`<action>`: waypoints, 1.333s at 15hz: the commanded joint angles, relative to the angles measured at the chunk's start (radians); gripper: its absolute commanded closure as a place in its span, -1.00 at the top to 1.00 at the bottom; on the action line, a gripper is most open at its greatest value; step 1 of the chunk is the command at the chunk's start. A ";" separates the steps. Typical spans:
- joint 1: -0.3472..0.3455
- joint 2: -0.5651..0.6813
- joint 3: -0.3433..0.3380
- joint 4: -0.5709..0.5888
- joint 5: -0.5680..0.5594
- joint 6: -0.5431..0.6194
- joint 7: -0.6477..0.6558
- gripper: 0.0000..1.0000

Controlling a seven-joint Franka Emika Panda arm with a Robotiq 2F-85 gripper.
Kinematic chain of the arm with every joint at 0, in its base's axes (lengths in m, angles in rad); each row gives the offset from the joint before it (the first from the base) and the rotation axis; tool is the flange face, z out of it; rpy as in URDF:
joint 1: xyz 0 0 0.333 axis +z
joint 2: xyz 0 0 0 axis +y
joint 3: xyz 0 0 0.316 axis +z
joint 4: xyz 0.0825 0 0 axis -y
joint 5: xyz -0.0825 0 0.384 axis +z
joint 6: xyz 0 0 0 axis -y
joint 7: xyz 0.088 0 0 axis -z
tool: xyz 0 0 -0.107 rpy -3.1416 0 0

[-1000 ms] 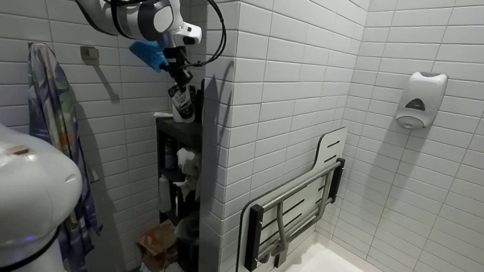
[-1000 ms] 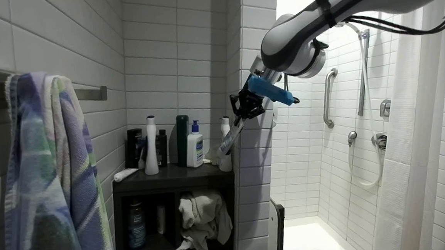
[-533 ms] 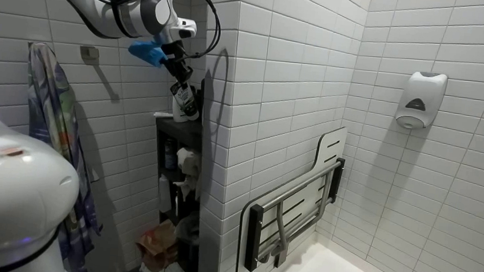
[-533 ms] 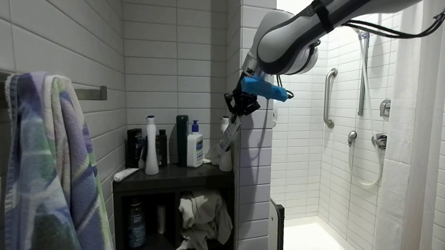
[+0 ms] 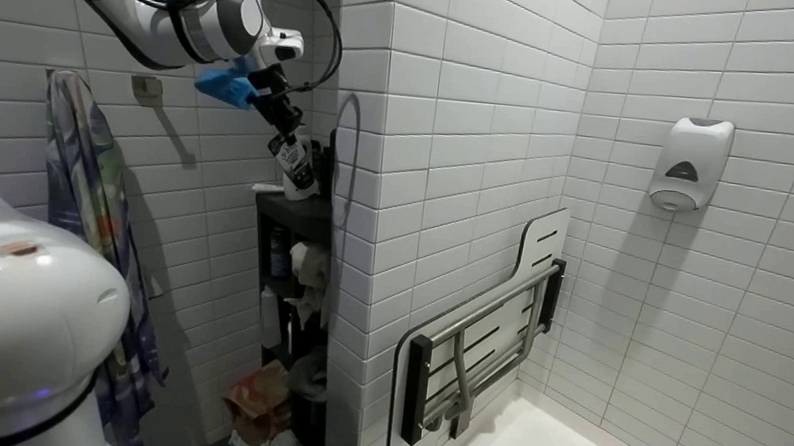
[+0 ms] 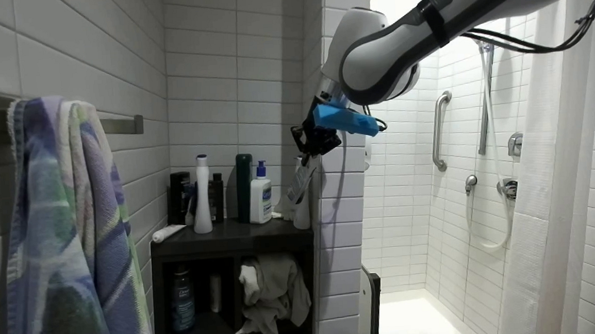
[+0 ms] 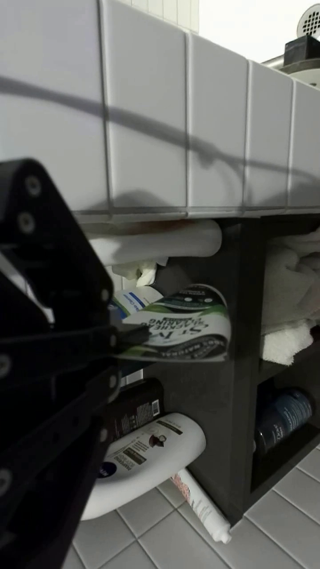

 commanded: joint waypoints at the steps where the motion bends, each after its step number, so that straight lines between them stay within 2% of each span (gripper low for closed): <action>1: -0.004 0.011 0.013 0.035 -0.027 -0.003 0.057 -0.99; 6: -0.009 0.036 0.008 0.079 -0.013 0.031 0.120 -0.99; 12: -0.030 0.133 -0.021 0.181 -0.021 0.028 0.190 -0.99; 16: -0.012 0.217 -0.066 0.264 0.002 0.018 0.229 -0.99; 20: 0.013 0.272 -0.086 0.317 -0.054 0.031 0.336 -0.99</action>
